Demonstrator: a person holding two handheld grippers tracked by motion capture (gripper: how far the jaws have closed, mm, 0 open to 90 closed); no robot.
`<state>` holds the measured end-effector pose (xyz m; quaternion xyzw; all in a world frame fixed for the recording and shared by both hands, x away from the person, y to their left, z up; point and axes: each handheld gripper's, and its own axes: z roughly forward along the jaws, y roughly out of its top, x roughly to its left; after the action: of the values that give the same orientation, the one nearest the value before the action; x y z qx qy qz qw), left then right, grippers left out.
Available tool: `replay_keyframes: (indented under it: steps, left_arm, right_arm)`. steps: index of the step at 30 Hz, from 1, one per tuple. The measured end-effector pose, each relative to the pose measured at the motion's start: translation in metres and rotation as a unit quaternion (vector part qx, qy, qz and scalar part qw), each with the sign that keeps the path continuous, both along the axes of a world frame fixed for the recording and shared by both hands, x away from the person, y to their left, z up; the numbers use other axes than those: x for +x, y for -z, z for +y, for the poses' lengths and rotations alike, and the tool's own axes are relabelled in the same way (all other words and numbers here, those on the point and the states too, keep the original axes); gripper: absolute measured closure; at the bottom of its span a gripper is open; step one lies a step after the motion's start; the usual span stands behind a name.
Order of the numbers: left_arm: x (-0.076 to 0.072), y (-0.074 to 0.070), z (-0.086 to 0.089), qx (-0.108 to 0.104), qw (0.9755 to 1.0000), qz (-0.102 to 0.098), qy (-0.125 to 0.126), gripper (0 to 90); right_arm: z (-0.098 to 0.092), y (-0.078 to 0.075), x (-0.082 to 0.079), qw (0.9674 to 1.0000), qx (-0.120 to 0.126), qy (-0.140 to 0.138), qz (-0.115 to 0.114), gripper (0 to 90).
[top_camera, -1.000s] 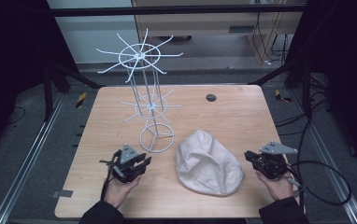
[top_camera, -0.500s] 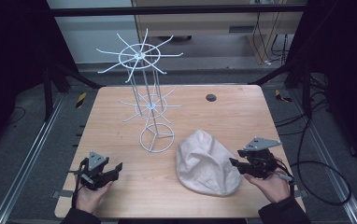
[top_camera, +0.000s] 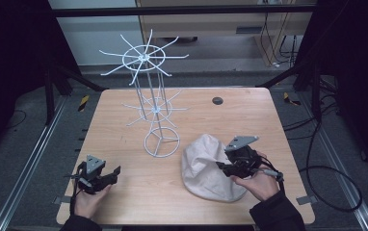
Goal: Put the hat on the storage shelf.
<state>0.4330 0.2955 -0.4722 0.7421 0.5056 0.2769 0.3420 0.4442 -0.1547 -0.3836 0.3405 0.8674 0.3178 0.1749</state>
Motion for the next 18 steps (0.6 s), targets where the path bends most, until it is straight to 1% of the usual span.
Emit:
replay_keyframes:
  steps: [3, 7, 11, 15, 17, 18]
  left_arm:
    - [0.000, 0.000, 0.001, -0.001, 1.0000, 0.001, -0.002, 36.7]
    - [0.001, 0.001, 0.001, 0.001, 1.0000, 0.001, 0.000, 36.9]
    - [0.001, 0.001, 0.001, 0.003, 1.0000, 0.002, 0.001, 37.4]
    - [0.001, 0.001, 0.002, 0.005, 1.0000, 0.003, 0.002, 38.2]
    - [0.001, 0.001, 0.002, 0.005, 1.0000, 0.003, 0.002, 38.4]
    - [0.002, 0.001, 0.002, 0.005, 1.0000, 0.003, 0.002, 38.6]
  right_arm:
    - [0.008, 0.007, 0.005, 0.9998, -0.012, -0.005, 0.014, 51.5]
    - [0.017, 0.017, 0.011, 0.9990, -0.032, -0.011, 0.029, 54.3]
    - [0.023, 0.025, 0.016, 0.9979, -0.045, -0.014, 0.044, 59.0]
    - [0.025, 0.031, 0.019, 0.9971, -0.058, -0.009, 0.048, 69.3]
    - [0.025, 0.032, 0.021, 0.9969, -0.054, -0.008, 0.056, 75.6]
    - [0.025, 0.032, 0.021, 0.9968, -0.056, -0.009, 0.056, 80.3]
